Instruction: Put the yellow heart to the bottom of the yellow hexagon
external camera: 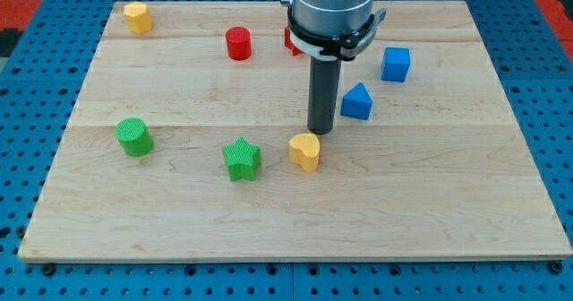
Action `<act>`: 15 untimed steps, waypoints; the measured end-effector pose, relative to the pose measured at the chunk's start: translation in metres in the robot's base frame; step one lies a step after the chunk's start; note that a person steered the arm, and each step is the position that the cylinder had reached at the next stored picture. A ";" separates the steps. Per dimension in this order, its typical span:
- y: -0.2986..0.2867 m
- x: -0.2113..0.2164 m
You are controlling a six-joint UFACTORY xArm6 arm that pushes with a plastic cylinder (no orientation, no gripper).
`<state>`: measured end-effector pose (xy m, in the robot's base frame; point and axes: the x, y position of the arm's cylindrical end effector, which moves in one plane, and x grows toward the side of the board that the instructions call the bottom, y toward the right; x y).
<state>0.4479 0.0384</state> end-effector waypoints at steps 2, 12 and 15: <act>0.000 -0.005; -0.143 -0.040; -0.177 -0.089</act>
<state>0.3589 -0.1385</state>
